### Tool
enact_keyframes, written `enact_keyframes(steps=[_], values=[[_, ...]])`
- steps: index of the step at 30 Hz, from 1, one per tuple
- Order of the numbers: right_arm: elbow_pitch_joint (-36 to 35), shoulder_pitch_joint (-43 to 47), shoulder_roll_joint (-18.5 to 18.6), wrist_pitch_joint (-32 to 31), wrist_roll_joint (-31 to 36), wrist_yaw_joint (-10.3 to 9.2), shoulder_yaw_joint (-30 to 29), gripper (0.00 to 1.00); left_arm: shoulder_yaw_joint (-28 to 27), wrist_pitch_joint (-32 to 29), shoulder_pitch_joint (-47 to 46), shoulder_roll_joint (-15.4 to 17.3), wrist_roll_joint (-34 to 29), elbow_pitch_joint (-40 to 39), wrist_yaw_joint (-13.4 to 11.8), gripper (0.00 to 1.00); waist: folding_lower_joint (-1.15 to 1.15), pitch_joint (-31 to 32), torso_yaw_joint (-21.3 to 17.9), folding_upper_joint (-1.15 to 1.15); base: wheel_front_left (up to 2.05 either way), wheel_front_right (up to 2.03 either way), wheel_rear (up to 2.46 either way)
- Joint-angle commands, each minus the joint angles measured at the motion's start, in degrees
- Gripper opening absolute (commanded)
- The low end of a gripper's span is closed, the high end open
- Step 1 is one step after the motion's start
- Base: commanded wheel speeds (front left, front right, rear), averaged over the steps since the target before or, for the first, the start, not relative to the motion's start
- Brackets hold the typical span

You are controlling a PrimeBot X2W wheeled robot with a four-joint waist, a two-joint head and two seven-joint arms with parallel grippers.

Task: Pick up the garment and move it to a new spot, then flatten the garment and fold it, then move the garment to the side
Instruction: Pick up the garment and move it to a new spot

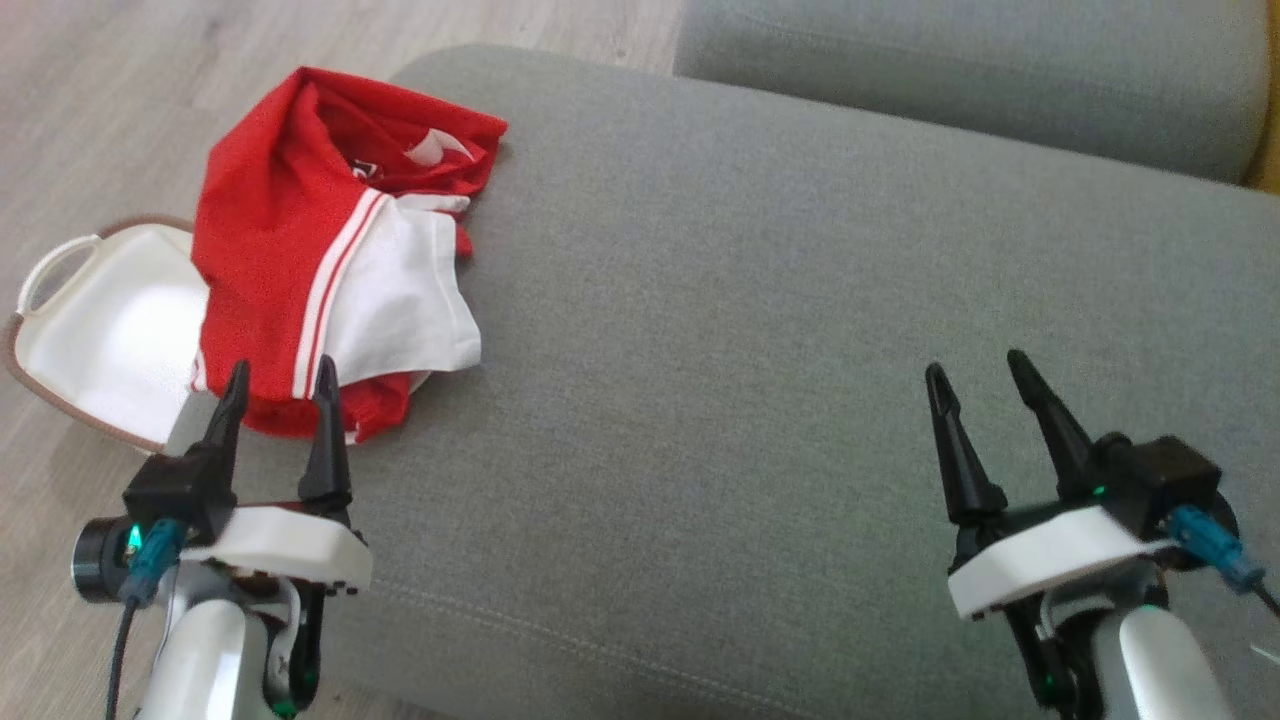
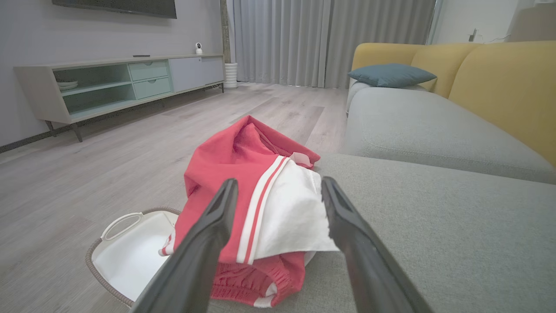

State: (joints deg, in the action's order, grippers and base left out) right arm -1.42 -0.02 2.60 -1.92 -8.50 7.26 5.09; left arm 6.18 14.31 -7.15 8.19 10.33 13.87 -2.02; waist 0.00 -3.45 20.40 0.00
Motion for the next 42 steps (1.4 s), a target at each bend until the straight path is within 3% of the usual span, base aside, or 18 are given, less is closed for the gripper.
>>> enact_keyframes(steps=[1, 7, 15, 23, 24, 25, 28, 34, 42], values=[[-2.8, -3.6, 0.3, -0.4, 0.4, 0.23, 1.3, 1.00, -2.8, 0.7, -2.5, 0.8, 0.4, -1.9, -0.1, 1.00, 0.00, -1.4, -0.7, 0.00, 0.00, 0.00, 0.00], [-5.1, -5.1, 1.2, -2.3, 1.2, 0.23, 1.4, 1.00, -4.5, 0.6, -7.4, 1.7, 0.7, 3.1, -1.1, 1.00, 0.00, -6.7, -2.0, 0.00, 0.00, 0.00, 0.00], [-8.0, -6.9, 3.3, -4.7, 1.6, 0.23, 0.7, 1.00, -5.8, -3.9, -18.5, 4.7, 3.8, 19.2, 2.1, 1.00, 0.00, -14.0, -3.8, 0.00, 0.00, 0.00, 0.00], [-9.8, -7.2, 4.1, -6.1, 1.4, 0.23, -0.1, 1.00, -6.3, -10.2, -28.2, 7.1, 6.1, 35.1, 4.3, 0.98, 0.00, -17.0, -4.2, 0.00, 0.00, 0.00, 0.00], [-9.9, -7.1, 4.2, -6.1, 1.4, 0.23, -0.1, 1.00, -6.4, -10.5, -29.1, 7.3, 6.3, 36.3, 4.5, 0.53, 0.00, -17.2, -4.2, 0.00, 0.00, 0.00, 0.00], [-10.0, -7.1, 4.2, -6.2, 1.4, 0.23, -0.2, 1.00, -6.3, -10.4, -29.9, 7.3, 6.4, 37.0, 4.7, 0.00, 0.00, -17.3, -4.1, 0.00, 0.00, 0.00, 0.00], [-10.0, -7.1, 4.1, -6.3, 1.4, 0.23, -0.3, 1.00, -6.2, -9.8, -31.1, 7.7, 6.6, 38.1, 5.1, 0.00, 0.00, -17.4, -3.9, 0.00, 0.00, 0.00, 0.00], [-9.9, -6.7, 3.5, -6.4, 1.3, 0.23, -1.0, 1.00, -6.1, -2.4, -32.6, 8.7, 5.7, 36.7, 4.0, 0.00, 0.00, -16.4, -2.9, 0.00, 0.00, 0.00, 0.00], [-8.9, -5.5, 2.3, -5.0, 0.9, 0.23, -1.4, 1.00, -8.2, 0.6, -28.3, 9.1, 4.9, 19.9, 0.8, 0.00, 0.00, -10.9, -2.5, 0.00, 0.00, 0.00, 0.00]])
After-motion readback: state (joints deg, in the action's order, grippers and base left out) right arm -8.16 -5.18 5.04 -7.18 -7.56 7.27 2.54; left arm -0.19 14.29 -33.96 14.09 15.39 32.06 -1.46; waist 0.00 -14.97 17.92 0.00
